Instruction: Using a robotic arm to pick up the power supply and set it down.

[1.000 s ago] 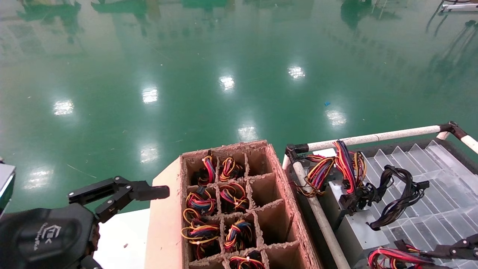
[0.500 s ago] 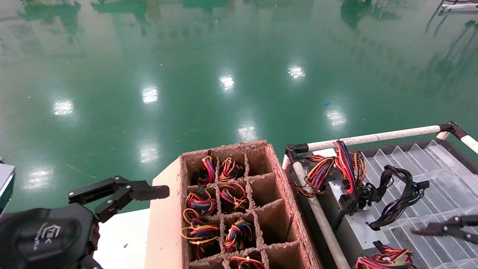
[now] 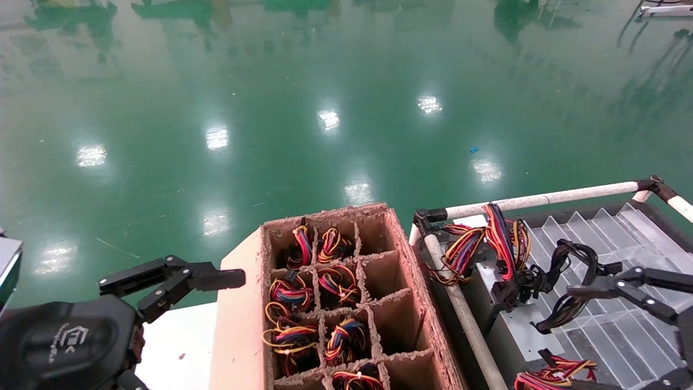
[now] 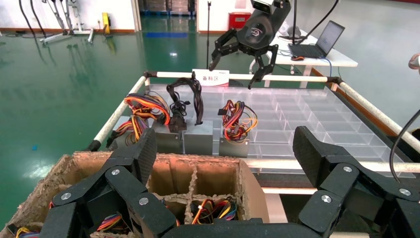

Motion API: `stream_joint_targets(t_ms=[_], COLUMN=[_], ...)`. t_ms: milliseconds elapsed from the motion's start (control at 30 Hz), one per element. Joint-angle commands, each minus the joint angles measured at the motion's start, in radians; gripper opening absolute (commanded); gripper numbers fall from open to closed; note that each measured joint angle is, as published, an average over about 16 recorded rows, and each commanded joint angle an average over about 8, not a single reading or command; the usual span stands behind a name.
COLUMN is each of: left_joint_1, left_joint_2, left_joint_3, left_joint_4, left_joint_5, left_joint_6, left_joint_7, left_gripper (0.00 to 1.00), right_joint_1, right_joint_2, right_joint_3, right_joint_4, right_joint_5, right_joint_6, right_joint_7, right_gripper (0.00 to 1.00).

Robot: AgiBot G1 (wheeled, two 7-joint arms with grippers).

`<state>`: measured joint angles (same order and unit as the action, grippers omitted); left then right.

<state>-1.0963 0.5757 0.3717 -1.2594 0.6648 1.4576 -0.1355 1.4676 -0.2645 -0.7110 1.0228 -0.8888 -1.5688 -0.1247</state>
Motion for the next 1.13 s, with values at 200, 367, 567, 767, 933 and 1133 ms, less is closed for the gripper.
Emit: stream_joint_targets(t_ms=[200, 367, 567, 767, 933, 1133], left_joint_1=[0.000, 0.000, 0.000, 0.000, 0.000, 0.000], left_joint_2=[0.000, 0.000, 0.000, 0.000, 0.000, 0.000], left_joint_3=[0.000, 0.000, 0.000, 0.000, 0.000, 0.000], left_joint_4=[0.000, 0.000, 0.000, 0.000, 0.000, 0.000], left_joint_5=[0.000, 0.000, 0.000, 0.000, 0.000, 0.000], left_joint_6=[0.000, 0.000, 0.000, 0.000, 0.000, 0.000], left_joint_7=[0.000, 0.000, 0.000, 0.000, 0.000, 0.000], left_gripper=[1.00, 1.00, 1.00, 1.00, 1.00, 1.00], right_joint_1=[-0.050, -0.086, -0.129, -0.173, -0.209, -0.242], right_joint_2=[-0.043, -0.075, -0.114, -0.152, -0.184, -0.213], right_joint_3=[0.054, 0.094, 0.142, 0.190, 0.230, 0.265], right_joint_4=[0.032, 0.057, 0.086, 0.115, 0.139, 0.161], right_joint_5=[0.020, 0.034, 0.052, 0.069, 0.084, 0.097], right_joint_6=[0.009, 0.016, 0.024, 0.032, 0.039, 0.045], right_joint_7=[0.039, 0.068, 0.103, 0.137, 0.166, 0.192], right_gripper=[1.00, 1.00, 1.00, 1.00, 1.00, 1.00])
